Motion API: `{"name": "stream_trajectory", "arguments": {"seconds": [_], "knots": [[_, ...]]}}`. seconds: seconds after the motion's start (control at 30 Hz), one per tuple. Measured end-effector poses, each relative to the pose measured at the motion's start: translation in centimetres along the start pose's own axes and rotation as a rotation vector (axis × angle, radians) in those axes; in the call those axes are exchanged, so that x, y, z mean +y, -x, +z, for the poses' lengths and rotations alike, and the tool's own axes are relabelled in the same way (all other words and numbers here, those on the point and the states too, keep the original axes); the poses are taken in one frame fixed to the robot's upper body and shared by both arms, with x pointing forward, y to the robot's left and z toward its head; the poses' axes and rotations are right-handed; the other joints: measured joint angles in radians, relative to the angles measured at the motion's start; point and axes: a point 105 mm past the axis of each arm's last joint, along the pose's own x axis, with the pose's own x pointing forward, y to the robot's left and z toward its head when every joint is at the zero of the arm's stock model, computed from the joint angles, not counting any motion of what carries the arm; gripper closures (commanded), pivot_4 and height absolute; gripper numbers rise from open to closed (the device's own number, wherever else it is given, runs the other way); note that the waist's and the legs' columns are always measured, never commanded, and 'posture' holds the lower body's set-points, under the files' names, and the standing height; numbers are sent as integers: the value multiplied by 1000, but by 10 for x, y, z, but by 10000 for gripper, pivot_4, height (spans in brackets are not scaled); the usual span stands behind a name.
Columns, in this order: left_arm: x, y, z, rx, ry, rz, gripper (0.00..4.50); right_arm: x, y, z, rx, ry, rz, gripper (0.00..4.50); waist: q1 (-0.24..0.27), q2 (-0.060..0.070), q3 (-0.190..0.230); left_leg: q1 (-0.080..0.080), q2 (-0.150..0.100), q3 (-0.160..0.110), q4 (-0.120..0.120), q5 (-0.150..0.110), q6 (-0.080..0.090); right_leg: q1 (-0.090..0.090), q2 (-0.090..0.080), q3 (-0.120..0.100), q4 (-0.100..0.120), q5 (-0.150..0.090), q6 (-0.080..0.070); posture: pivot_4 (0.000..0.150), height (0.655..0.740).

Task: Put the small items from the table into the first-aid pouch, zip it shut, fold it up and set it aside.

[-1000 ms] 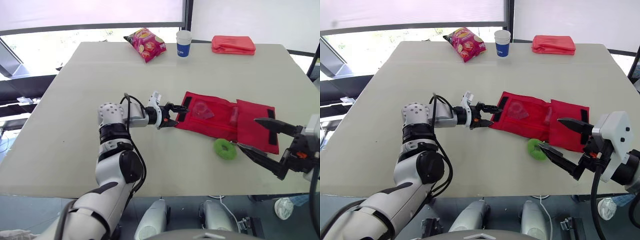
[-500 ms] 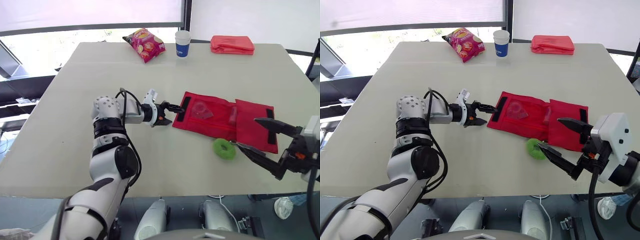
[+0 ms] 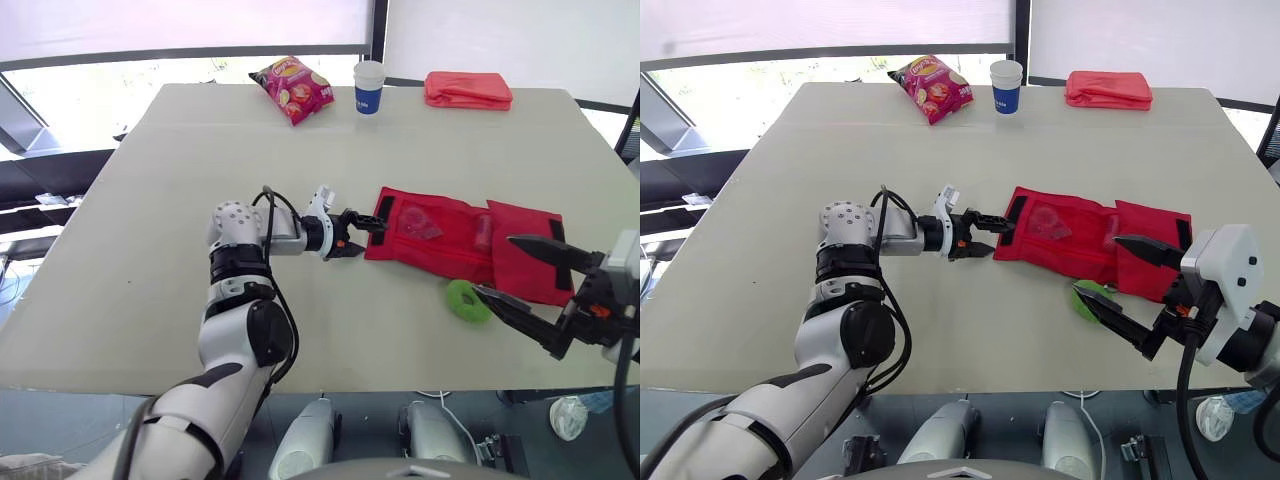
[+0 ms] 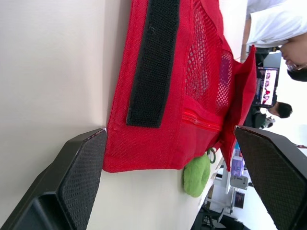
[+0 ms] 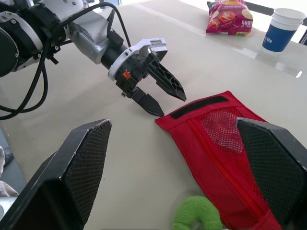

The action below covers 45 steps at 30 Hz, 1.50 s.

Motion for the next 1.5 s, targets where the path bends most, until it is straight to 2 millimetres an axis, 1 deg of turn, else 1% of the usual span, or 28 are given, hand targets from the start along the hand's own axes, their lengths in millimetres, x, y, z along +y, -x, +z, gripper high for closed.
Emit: {"name": "stream_trajectory", "arguments": {"seconds": [0.1,0.17,0.23,0.3,0.33,0.53,0.6,0.63,0.73,0.83,0.93,1.0,1.1,1.13,1.17,1.2,1.23,1.27,1.3,1.37,1.4,1.5], "knots": [[2,-1,0,-11,-80,10,0,0,0,0,2,0,5,583,0,0,0,0,0,1,0,0,0,0,0,0,0,0,0,1500,7400],[1,-5,3,-27,-152,22,0,1,0,0,4,1,7,583,1,0,0,0,0,1,0,0,0,0,0,0,0,0,0,1500,7400],[0,-8,11,-63,-253,42,0,1,0,1,4,-1,11,583,0,0,0,1,0,1,0,0,-1,1,0,0,0,0,0,1500,7400],[0,-15,20,-110,-391,68,0,1,0,1,3,-6,14,583,-1,0,0,1,0,2,0,0,-1,1,0,0,0,0,0,1500,7400],[0,-17,21,-114,-409,71,0,1,0,1,3,-6,14,583,-1,0,0,0,0,2,0,0,-1,1,0,0,0,0,0,1500,7400],[-1,-35,40,-173,-681,114,0,2,-1,2,11,2,26,583,-1,0,0,0,0,2,0,0,0,0,0,0,0,0,0,1500,7400],[-2,-39,45,-180,-728,124,0,1,0,4,9,5,22,583,-1,0,0,0,0,2,0,0,0,1,0,0,0,0,0,1500,7400],[-2,-39,45,-179,-730,125,0,1,0,4,8,6,22,583,-1,0,0,0,0,2,0,0,0,1,0,0,0,0,0,1500,7400],[-9,-44,47,-166,-613,87,0,0,1,4,10,1,21,583,0,0,0,-1,0,2,1,0,0,1,0,-2,0,0,0,1500,7400],[-15,-48,39,-129,-500,1,0,0,1,4,12,-2,21,583,-2,0,0,-1,-1,2,1,0,0,1,0,-3,0,0,0,1500,7400],[-17,-49,33,-105,-406,-61,0,-1,4,6,9,3,7,583,-4,0,0,-1,0,2,1,0,0,1,1,-3,0,0,0,1500,7400],[-17,-49,32,-103,-392,-68,0,-1,5,6,11,-2,8,583,-4,0,0,-1,0,2,1,0,0,1,1,-3,0,0,0,1500,7400],[-15,-49,31,-109,-352,-83,7723,1,5,5,16,-7,8,0,-4,0,0,-1,0,2,1,0,0,1,1,-3,0,0,0,1500,7400],[-15,-50,30,-104,-340,-87,12519,0,6,5,17,-4,1,0,-3,0,0,-1,0,2,1,0,0,1,1,-3,0,0,0,1500,7400],[-14,-50,28,-99,-335,-89,19086,-1,8,6,16,1,-6,0,-3,0,0,-1,0,2,1,0,0,1,1,-3,0,0,0,1500,7400],[-14,-50,28,-95,-331,-92,23255,-1,8,6,17,3,-11,0,-3,0,0,-1,0,2,1,0,0,1,1,-3,0,0,0,1500,7400],[-14,-50,27,-94,-330,-93,24703,-2,8,6,18,3,-12,0,-3,0,0,-1,0,2,1,0,0,1,1,-3,0,0,0,1500,7400],[-13,-51,26,-91,-325,-96,30543,-2,9,6,20,3,-12,0,-3,0,0,-1,0,2,1,0,0,1,1,-3,0,0,0,1500,7400],[-11,-50,25,-93,-312,-102,33571,-2,10,6,21,6,-17,0,-4,0,0,-1,0,2,1,0,0,1,1,-3,0,0,0,1500,7400],[-6,-50,22,-85,-284,-101,43174,-5,12,8,21,16,-29,0,-5,0,0,-1,0,2,1,0,0,1,1,-2,0,0,0,1500,7400],[-3,-50,19,-82,-266,-105,44151,-5,12,8,21,16,-28,0,-5,0,0,-1,0,2,1,0,0,1,1,-3,0,0,0,1500,7400],[0,-46,19,-91,-251,-121,44151,-5,12,8,27,22,-20,0,-5,0,0,-1,0,1,1,0,0,0,1,-2,1,0,0,1500,7400]]}}
